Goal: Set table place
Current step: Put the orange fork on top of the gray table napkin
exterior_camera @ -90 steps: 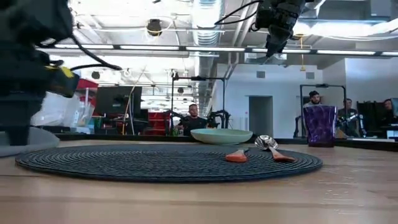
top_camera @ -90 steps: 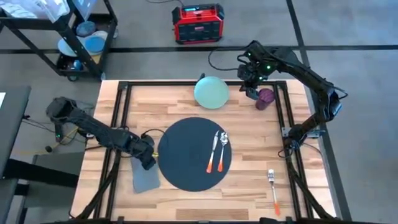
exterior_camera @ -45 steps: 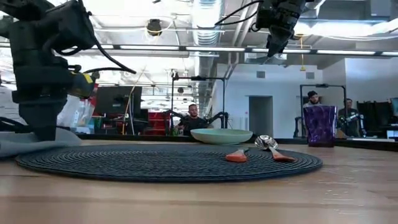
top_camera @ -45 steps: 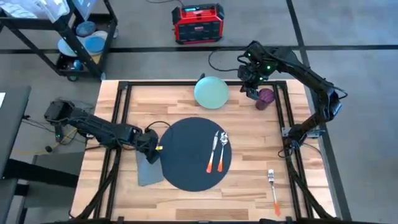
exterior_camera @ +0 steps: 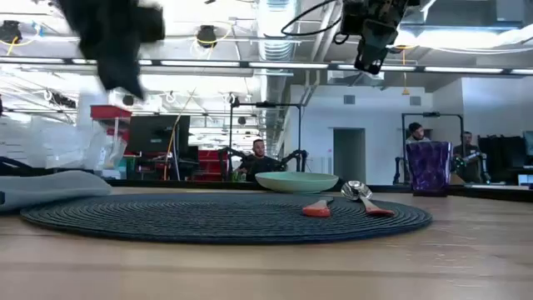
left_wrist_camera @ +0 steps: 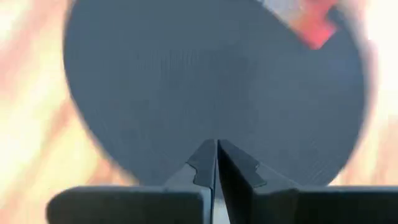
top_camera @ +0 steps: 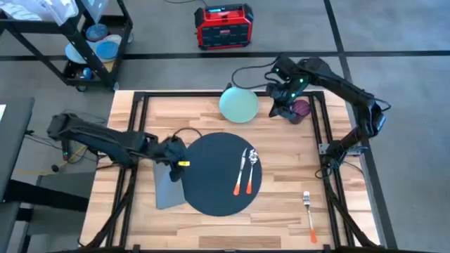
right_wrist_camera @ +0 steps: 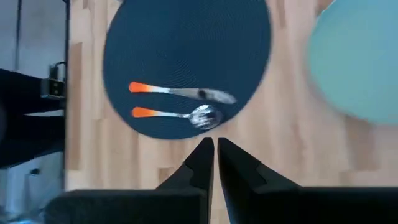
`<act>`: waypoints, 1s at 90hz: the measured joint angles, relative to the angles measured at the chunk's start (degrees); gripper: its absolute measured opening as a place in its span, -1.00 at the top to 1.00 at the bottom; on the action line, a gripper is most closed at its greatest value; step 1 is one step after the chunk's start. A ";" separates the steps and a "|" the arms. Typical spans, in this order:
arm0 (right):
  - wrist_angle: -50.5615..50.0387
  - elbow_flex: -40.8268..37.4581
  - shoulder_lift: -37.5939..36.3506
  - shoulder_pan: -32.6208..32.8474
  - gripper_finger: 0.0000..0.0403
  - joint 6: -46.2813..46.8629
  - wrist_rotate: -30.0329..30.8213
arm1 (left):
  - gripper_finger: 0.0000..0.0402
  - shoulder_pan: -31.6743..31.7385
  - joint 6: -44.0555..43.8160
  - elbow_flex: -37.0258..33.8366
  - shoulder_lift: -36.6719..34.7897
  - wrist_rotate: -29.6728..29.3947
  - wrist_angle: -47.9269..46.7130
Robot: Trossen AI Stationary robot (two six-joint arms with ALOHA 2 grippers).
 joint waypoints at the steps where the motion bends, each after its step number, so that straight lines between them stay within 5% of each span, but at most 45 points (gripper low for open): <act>1: -0.13 -0.31 -0.26 0.54 0.94 0.98 0.02 | 1.00 -0.10 0.43 0.58 -0.33 -0.03 -0.78; 11: -1.46 -6.47 -4.88 8.27 0.94 9.97 2.21 | 1.00 -2.51 1.40 5.44 -3.78 -0.30 -6.43; 25: 2.37 -19.80 -15.17 22.30 0.94 31.35 14.60 | 1.00 -7.04 -1.49 7.55 -9.41 -4.47 -9.74; 48: 20.65 -38.12 -33.49 52.11 0.94 93.08 31.13 | 1.00 -11.30 -2.15 7.55 -14.36 -8.51 -10.73; 64: 34.78 -46.65 -33.66 72.90 0.94 121.19 47.52 | 1.00 -11.39 1.44 7.55 -14.61 -8.47 -11.96; 82: 27.96 -48.35 -25.04 87.68 0.94 146.39 48.41 | 1.00 -11.38 2.80 7.55 -14.64 -8.40 -13.54; 90: 28.85 -48.24 -23.46 90.37 0.93 147.35 41.02 | 1.00 -11.38 3.47 7.55 -14.64 -8.35 -13.99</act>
